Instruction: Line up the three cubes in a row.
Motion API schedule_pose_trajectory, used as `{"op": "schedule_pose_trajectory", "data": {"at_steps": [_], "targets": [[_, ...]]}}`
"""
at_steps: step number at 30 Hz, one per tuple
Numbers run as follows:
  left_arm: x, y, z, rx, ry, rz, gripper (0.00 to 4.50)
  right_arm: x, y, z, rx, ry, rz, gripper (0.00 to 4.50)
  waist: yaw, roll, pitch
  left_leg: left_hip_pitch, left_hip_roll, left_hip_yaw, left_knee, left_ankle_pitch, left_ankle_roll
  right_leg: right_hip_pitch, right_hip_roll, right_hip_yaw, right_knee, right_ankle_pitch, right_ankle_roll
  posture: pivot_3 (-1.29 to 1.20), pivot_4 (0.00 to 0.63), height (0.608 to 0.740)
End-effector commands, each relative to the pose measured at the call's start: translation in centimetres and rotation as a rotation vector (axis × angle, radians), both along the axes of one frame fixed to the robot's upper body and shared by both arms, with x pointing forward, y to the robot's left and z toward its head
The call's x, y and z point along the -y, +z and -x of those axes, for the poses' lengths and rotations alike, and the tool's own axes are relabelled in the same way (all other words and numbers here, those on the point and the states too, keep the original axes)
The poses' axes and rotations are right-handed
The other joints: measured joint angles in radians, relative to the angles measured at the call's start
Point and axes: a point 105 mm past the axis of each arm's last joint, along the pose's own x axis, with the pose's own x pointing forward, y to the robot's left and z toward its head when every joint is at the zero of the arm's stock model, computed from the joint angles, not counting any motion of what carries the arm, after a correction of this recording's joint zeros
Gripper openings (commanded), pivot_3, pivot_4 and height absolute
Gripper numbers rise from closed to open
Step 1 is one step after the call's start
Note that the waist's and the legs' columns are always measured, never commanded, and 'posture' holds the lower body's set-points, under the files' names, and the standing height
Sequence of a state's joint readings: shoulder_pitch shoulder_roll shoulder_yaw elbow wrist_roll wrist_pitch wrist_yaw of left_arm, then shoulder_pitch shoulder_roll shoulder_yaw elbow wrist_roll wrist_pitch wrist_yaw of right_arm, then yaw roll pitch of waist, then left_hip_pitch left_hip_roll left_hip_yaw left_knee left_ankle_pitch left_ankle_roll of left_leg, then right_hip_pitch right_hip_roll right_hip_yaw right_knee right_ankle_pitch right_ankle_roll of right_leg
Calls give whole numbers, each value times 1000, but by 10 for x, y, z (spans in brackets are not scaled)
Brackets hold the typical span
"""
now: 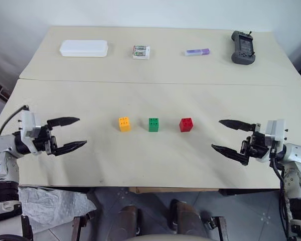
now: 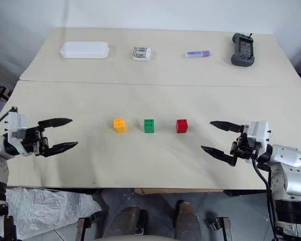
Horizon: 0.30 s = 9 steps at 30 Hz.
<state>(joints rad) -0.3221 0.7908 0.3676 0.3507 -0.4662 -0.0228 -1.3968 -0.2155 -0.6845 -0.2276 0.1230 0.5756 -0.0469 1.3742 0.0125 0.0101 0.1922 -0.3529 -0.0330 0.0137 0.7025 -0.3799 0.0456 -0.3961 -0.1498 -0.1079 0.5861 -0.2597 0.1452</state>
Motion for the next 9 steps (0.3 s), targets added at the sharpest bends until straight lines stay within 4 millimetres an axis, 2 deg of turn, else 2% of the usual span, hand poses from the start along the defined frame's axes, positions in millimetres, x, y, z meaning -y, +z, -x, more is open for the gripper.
{"op": "schedule_pose_trajectory", "data": {"at_steps": [1, 6, 9], "targets": [[1, 3, 6, 57, -6, -68, 4479, -6, 0, 0, 43, 73, 36, 4500, -9, 0, 0, 0, 0, 0, 0, 0, 0, 0, 0, 0, 0, 0, 0, 0, 150, 740], [-2, -3, 2, 59, 25, -88, 4479, -7, -1, -8, 54, 89, 52, 4500, -16, 1, 0, 0, 0, 0, -1, 0, -1, -1, 0, -1, 0, 0, -1, 0, 150, 740], [-7, -16, 4, 5, 60, -119, 4479, -6, -1, -12, 59, 86, 52, 4500, -16, 1, 0, 0, 0, 0, -1, 0, -1, -1, 0, -1, 0, 0, -1, 0, 150, 740]]}}
